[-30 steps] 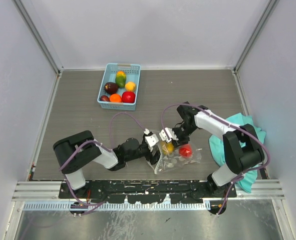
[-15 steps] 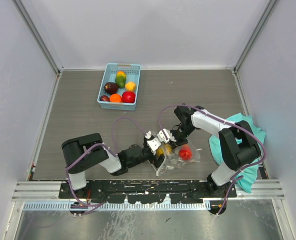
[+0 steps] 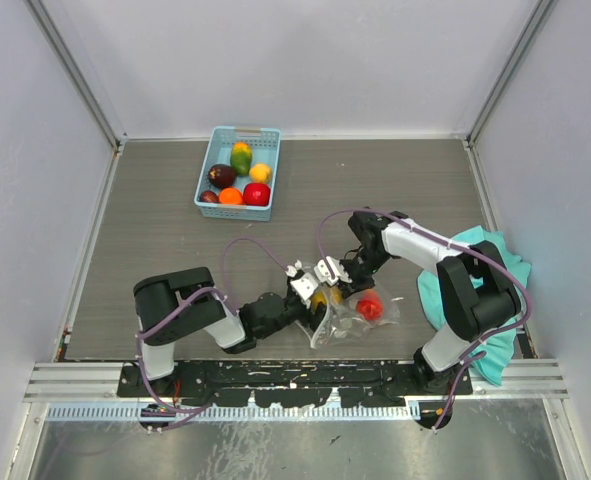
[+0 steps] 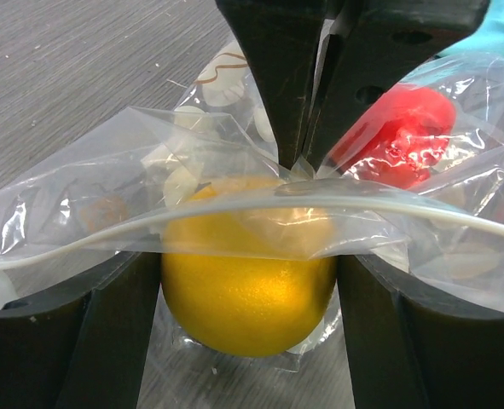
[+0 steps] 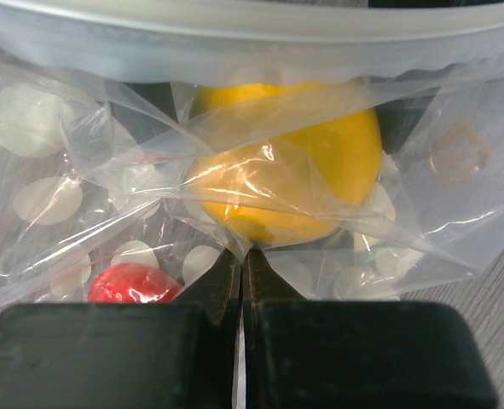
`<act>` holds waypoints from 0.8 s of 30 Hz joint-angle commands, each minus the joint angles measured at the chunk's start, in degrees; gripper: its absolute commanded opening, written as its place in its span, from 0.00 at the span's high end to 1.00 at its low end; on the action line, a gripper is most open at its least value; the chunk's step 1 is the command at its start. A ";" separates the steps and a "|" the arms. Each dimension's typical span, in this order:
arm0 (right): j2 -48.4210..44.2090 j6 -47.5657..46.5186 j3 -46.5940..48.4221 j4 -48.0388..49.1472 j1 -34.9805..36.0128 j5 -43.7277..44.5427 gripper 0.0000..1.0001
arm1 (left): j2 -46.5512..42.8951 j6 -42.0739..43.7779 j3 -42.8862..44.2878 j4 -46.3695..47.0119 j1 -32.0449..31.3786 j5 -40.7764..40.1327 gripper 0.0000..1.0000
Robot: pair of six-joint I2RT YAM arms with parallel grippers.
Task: Open the zip-top bag and remove the fake food
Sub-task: Pick up the fake fruit from the zipper food storage bag.
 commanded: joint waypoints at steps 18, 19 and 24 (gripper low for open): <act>-4.64 -0.78 0.71 -0.33 -3.70 -3.57 0.99 | -13.63 -11.34 -9.51 0.66 0.14 2.90 0.65; -4.76 -0.86 0.62 -0.24 -3.76 -3.57 0.99 | -14.63 -12.10 -9.45 -0.64 0.20 3.07 0.65; -4.88 -1.00 0.50 -0.20 -3.78 -3.46 0.99 | -20.86 -16.10 -7.80 -12.55 0.26 5.26 0.64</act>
